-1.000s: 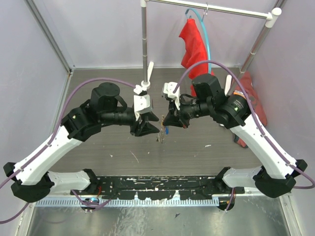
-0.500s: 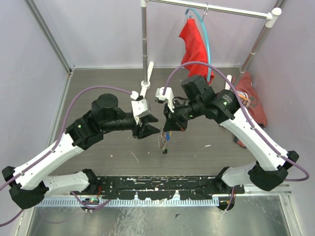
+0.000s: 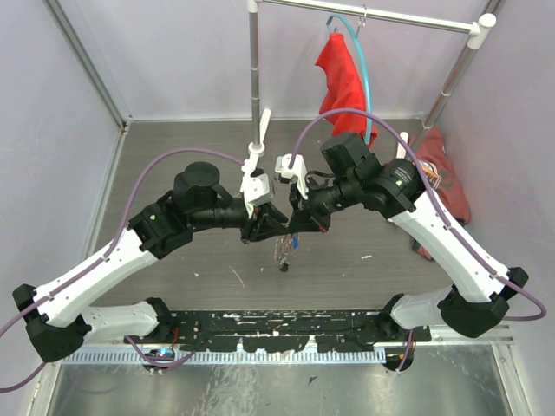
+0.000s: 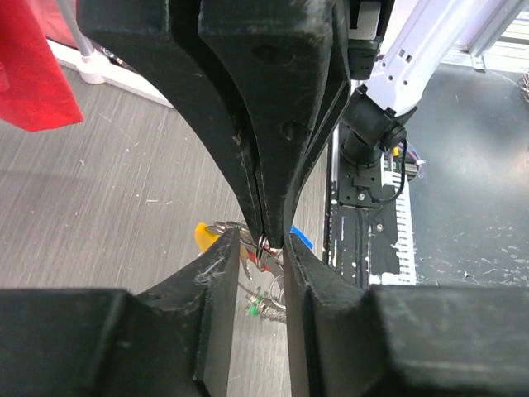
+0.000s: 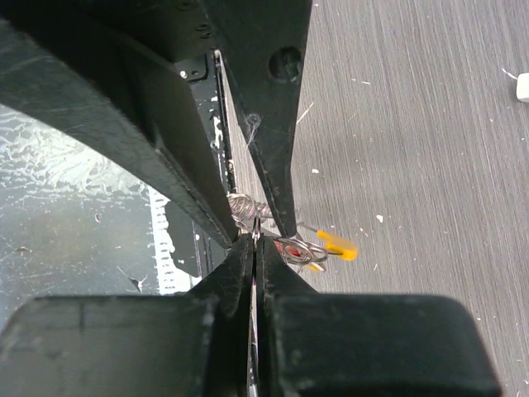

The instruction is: Put the keys on the keyring

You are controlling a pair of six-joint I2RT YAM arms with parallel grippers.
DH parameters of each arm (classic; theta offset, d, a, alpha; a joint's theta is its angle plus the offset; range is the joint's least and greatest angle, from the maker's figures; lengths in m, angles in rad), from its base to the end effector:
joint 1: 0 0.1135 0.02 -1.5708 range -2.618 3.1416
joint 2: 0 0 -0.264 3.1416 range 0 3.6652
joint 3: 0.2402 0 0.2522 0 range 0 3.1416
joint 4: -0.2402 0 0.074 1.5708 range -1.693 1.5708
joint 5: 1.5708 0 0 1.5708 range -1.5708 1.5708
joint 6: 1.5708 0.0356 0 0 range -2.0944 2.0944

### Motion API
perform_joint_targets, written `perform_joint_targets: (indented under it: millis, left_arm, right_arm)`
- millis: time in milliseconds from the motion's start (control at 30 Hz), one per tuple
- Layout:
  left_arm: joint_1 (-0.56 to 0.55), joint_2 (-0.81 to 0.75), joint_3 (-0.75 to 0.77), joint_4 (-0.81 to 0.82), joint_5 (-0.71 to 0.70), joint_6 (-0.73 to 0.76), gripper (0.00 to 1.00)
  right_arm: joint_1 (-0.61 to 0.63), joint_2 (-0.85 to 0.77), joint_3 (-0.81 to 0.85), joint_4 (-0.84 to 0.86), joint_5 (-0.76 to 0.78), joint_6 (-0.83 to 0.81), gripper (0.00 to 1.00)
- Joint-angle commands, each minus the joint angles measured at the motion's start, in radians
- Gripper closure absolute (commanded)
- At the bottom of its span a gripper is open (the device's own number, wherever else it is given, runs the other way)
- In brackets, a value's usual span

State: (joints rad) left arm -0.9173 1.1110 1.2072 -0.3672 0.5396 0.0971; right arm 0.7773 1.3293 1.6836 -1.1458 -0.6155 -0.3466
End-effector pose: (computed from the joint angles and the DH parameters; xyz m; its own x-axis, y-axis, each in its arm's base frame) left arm 0.1324 -0.2030 0.4053 -0.0668 0.2240 -0.9723 0.9933 0.1073 -0.0435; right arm 0.1554 0.1817 0.4378 -0.1842 -0.5703 -0.8005 -0.9829 0.1102 0.1476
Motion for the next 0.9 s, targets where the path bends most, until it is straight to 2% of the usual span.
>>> perform_joint_targets:
  millis: [0,167,400,633,867]
  left_arm:
    - [-0.002,0.006,0.043,-0.027,0.038,0.015,0.69]
    - [-0.002,0.007,0.053,-0.042,0.043,0.022,0.87]
    - [-0.002,0.011,0.065,-0.053,0.039,0.025,1.0]
    - [-0.002,0.034,0.091,-0.064,0.048,0.005,1.0]
    - [-0.002,0.003,0.078,-0.02,0.015,-0.03,1.0]
  right_arm:
    - [0.005,-0.059,0.022,0.036,-0.039,-0.018,0.99]
    - [0.005,-0.064,0.019,0.039,-0.038,-0.022,0.99]
    - [0.005,-0.066,0.016,0.047,-0.043,-0.024,0.99]
    - [0.005,-0.09,-0.005,0.093,-0.034,-0.01,0.99]
    - [0.005,-0.17,-0.062,0.268,-0.017,0.075,0.97]
